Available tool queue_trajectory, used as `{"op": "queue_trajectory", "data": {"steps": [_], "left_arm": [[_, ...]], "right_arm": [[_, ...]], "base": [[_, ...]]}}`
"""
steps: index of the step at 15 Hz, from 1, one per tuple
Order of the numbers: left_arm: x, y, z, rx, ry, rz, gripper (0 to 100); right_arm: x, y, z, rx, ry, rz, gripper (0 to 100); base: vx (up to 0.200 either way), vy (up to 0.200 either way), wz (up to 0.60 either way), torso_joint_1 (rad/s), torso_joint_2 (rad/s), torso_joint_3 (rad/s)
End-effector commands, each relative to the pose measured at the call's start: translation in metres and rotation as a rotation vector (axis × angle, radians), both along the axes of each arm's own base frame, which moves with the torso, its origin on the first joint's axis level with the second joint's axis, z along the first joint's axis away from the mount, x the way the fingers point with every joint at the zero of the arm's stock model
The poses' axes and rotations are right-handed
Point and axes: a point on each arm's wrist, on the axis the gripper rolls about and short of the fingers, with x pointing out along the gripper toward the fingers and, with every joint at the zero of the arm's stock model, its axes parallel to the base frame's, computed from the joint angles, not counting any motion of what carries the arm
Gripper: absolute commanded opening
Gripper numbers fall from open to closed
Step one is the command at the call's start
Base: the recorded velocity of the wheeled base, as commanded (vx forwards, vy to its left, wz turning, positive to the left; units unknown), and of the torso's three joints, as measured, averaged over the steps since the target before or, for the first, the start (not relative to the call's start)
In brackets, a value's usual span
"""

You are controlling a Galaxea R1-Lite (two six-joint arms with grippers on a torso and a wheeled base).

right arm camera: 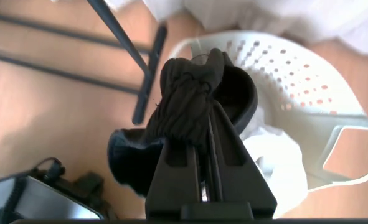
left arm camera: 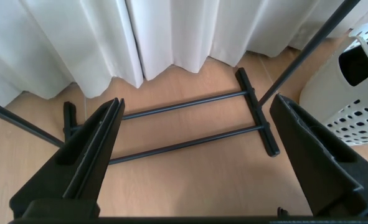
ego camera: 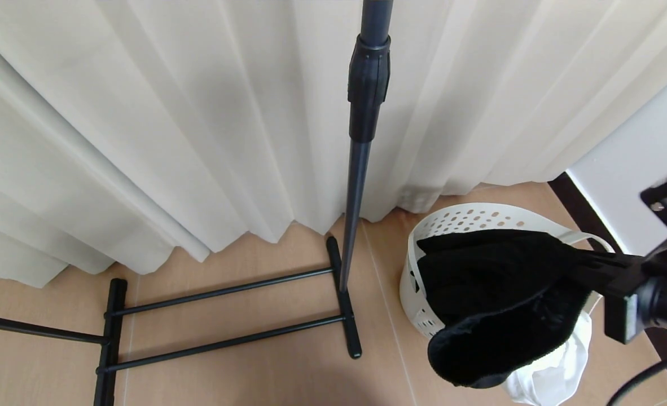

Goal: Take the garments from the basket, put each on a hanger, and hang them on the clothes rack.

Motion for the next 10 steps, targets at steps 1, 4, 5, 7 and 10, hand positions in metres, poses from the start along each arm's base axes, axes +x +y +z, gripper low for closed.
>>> {"op": "queue_trajectory", "data": {"steps": [1,4,5,7,10], "left_arm": [[0.0001,0.0000,-0.0003,0.001,0.004,-0.001,100],[0.0001,0.0000,-0.0003,-0.001,0.004,-0.001,100],[0.0001,0.0000,-0.0003,-0.001,0.004,-0.001,100],[0.0001,0.0000,-0.0003,-0.001,0.004,-0.001,100],[0.0001,0.0000,-0.0003,0.001,0.004,-0.001,100]], "right_arm": [[-0.0348,-0.0159,0.0134,0.066,-0.115,0.035,0],[-0.0335,-0.0152,0.0117,0.060,-0.110,0.034,0],[-0.0334,-0.0152,0.0110,0.060,-0.112,0.034,0],[-0.0335,-0.0153,0.0095,0.057,-0.106,0.034,0],[-0.0314,-0.0139,0.0038,0.044,-0.084,0.034,0]], "base": [[0.000,0.000,0.00,0.000,0.00,0.000],[0.000,0.000,0.00,0.000,0.00,0.000],[0.000,0.000,0.00,0.007,0.00,0.100],[0.000,0.000,0.00,0.005,0.00,0.151],[0.000,0.000,0.00,0.001,0.00,0.188]]}}
